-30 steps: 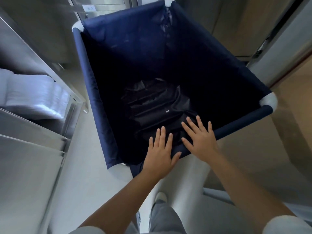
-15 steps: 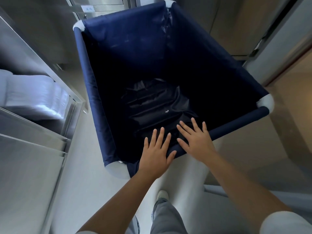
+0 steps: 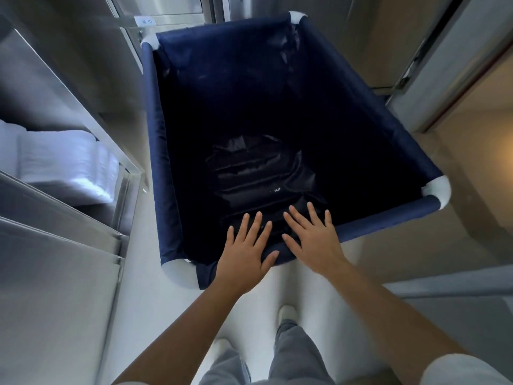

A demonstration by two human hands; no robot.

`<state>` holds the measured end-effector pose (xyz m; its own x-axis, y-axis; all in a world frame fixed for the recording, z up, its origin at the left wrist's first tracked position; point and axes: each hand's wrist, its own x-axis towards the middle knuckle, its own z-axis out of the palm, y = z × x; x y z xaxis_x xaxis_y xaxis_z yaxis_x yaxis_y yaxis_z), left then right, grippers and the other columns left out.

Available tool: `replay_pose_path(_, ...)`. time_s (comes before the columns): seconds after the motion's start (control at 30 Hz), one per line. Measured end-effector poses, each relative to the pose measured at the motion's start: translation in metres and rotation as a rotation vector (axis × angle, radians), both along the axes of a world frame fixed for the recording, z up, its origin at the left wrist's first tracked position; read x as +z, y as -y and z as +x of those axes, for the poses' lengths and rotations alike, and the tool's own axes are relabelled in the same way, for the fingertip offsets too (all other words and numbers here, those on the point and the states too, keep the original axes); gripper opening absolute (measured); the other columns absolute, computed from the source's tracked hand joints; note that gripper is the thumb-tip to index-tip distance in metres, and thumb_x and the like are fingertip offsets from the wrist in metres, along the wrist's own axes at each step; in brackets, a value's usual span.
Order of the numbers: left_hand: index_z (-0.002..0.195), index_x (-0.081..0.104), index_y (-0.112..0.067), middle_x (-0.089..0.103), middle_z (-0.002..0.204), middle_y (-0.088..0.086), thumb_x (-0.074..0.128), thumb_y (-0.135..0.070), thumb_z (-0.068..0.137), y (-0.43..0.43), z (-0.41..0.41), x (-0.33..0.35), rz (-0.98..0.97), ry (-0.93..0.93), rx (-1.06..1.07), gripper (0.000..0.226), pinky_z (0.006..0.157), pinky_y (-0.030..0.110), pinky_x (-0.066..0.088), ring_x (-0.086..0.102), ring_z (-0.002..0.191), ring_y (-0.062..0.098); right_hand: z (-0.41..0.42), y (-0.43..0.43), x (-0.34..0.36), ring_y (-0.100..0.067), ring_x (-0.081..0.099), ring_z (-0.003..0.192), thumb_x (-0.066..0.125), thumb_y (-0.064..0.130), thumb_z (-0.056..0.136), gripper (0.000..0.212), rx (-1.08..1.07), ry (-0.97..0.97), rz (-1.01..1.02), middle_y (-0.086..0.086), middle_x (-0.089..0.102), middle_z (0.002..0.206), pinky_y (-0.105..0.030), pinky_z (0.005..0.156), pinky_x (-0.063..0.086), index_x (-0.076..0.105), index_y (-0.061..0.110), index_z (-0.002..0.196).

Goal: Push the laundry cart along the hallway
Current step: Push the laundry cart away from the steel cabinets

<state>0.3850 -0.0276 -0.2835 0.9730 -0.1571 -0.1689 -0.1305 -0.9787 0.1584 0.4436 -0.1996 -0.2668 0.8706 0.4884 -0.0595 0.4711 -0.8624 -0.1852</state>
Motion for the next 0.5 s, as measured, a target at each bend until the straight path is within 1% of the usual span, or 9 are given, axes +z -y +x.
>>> replay_pose_path(0.07, 0.146, 0.002, -0.024, -0.004, 0.156, 0.002, -0.004, -0.060, 0.085, -0.020, -0.012, 0.002, 0.025, 0.007, -0.016, 0.071, 0.113, 0.048, 0.004, -0.018, 0.137, 0.020, -0.016, -0.019, -0.001, -0.040, 0.033, 0.133, 0.046, 0.041, 0.091, 0.050, -0.020, -0.017, 0.013, -0.005, 0.047, 0.140, -0.061, 0.106, 0.022, 0.048, 0.016, 0.134)
replay_pose_path(0.1, 0.146, 0.009, -0.022, 0.003, 0.155, 0.004, -0.001, -0.059, 0.087, -0.029, -0.019, 0.005, 0.027, 0.020, -0.016, 0.071, 0.112, 0.049, 0.010, -0.009, 0.140, 0.023, -0.025, -0.029, -0.001, -0.040, 0.032, 0.134, 0.047, 0.041, 0.092, 0.050, -0.033, -0.025, 0.013, -0.004, 0.045, 0.142, -0.060, 0.106, 0.021, 0.047, 0.016, 0.135)
replay_pose_path(0.17, 0.142, 0.032, -0.015, 0.028, 0.150, 0.010, 0.011, -0.055, 0.091, -0.046, -0.031, 0.012, 0.014, 0.059, -0.014, 0.067, 0.105, 0.055, 0.028, 0.023, 0.138, 0.032, -0.044, -0.048, 0.001, -0.040, 0.037, 0.131, 0.045, 0.041, 0.091, 0.049, -0.064, -0.005, 0.029, -0.005, 0.048, 0.140, -0.061, 0.103, 0.027, 0.049, 0.015, 0.133)
replay_pose_path(0.2, 0.138, 0.040, -0.013, 0.037, 0.145, 0.012, 0.013, -0.053, 0.093, -0.055, -0.038, 0.014, 0.015, 0.089, -0.011, 0.066, 0.100, 0.057, 0.034, 0.033, 0.133, 0.035, -0.053, -0.057, 0.002, -0.040, 0.041, 0.128, 0.042, 0.041, 0.090, 0.050, -0.080, 0.015, 0.043, -0.005, 0.051, 0.137, -0.063, 0.100, 0.031, 0.052, 0.014, 0.131)
replay_pose_path(0.23, 0.136, 0.043, -0.012, 0.042, 0.142, 0.012, 0.012, -0.051, 0.094, -0.063, -0.044, 0.014, 0.018, 0.108, -0.002, 0.066, 0.097, 0.058, 0.037, 0.038, 0.130, 0.036, -0.062, -0.066, 0.002, -0.040, 0.045, 0.125, 0.039, 0.042, 0.090, 0.050, -0.096, 0.034, 0.054, -0.005, 0.054, 0.134, -0.063, 0.097, 0.034, 0.055, 0.014, 0.129)
replay_pose_path(0.3, 0.135, 0.044, -0.011, 0.043, 0.141, 0.012, 0.010, -0.050, 0.095, -0.077, -0.054, 0.014, 0.017, 0.112, 0.009, 0.065, 0.096, 0.058, 0.037, 0.040, 0.129, 0.036, -0.078, -0.083, 0.001, -0.039, 0.048, 0.123, 0.042, 0.039, 0.089, 0.048, -0.118, 0.086, 0.074, -0.005, 0.056, 0.132, -0.064, 0.094, 0.037, 0.057, 0.013, 0.126)
replay_pose_path(0.37, 0.135, 0.044, -0.011, 0.043, 0.142, 0.012, 0.018, -0.048, 0.094, -0.087, -0.062, 0.012, 0.012, 0.127, -0.014, 0.061, 0.096, 0.059, 0.038, 0.039, 0.129, 0.036, -0.090, -0.097, -0.003, -0.038, 0.047, 0.124, 0.051, 0.035, 0.087, 0.046, -0.122, 0.111, 0.094, -0.005, 0.056, 0.132, -0.065, 0.095, 0.035, 0.056, 0.013, 0.127)
replay_pose_path(0.43, 0.135, 0.044, -0.011, 0.043, 0.142, 0.012, 0.022, -0.045, 0.092, -0.092, -0.068, 0.011, 0.017, 0.121, -0.046, 0.059, 0.096, 0.058, 0.039, 0.039, 0.129, 0.035, -0.099, -0.106, -0.006, -0.038, 0.044, 0.126, 0.056, 0.033, 0.087, 0.047, -0.106, 0.101, 0.099, -0.006, 0.053, 0.135, -0.066, 0.097, 0.031, 0.053, 0.013, 0.129)
replay_pose_path(0.5, 0.135, 0.045, -0.012, 0.044, 0.141, 0.011, 0.022, -0.045, 0.092, -0.093, -0.071, 0.011, 0.020, 0.121, -0.058, 0.058, 0.096, 0.056, 0.039, 0.040, 0.129, 0.034, -0.102, -0.107, -0.007, -0.037, 0.041, 0.129, 0.052, 0.036, 0.090, 0.048, -0.085, 0.088, 0.059, -0.007, 0.049, 0.138, -0.065, 0.099, 0.028, 0.050, 0.013, 0.132)
